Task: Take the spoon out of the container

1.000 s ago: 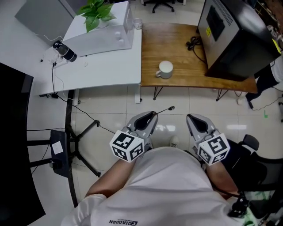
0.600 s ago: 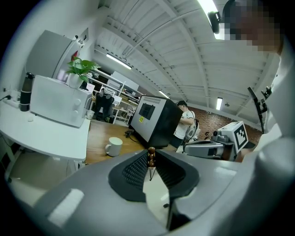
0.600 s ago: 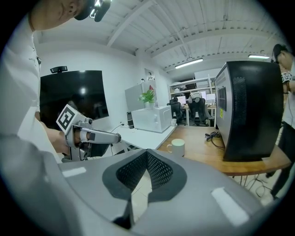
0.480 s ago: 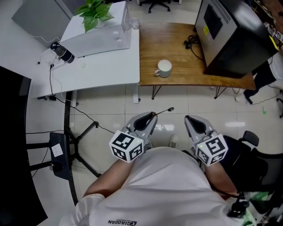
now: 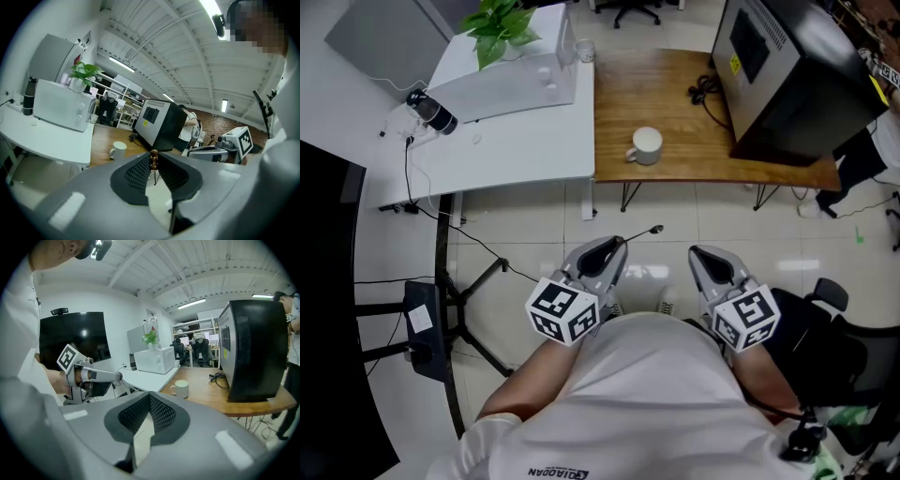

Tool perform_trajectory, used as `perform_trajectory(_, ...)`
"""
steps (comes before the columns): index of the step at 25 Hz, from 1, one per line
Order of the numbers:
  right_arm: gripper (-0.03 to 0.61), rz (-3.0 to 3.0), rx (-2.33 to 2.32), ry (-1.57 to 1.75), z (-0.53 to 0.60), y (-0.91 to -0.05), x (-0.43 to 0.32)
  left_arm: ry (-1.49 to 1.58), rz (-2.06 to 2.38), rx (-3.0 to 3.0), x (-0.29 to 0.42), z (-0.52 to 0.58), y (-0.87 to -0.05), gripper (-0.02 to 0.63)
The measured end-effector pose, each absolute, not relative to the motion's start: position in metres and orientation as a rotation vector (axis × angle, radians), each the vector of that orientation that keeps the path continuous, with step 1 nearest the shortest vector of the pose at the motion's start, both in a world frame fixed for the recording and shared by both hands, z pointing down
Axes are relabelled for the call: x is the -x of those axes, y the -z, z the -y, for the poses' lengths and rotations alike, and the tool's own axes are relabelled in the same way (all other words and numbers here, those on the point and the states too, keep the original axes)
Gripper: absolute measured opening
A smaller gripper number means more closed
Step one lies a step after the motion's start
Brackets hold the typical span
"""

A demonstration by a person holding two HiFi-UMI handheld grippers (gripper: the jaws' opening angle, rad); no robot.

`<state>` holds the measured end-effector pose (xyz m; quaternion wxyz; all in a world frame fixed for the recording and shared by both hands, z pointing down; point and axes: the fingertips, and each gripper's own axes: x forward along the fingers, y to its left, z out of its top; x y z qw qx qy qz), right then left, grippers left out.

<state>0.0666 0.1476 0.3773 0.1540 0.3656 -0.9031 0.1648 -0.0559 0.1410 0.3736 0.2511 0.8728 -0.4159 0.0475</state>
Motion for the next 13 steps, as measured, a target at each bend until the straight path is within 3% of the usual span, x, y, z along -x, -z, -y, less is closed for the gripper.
perform_trajectory(13,0.006,2.584,-1.049,-0.462,-0.1498,-0.3764,-0.0721,-0.126,1.154,-2.366,0.0540,-0.1418,-0.3749,0.052)
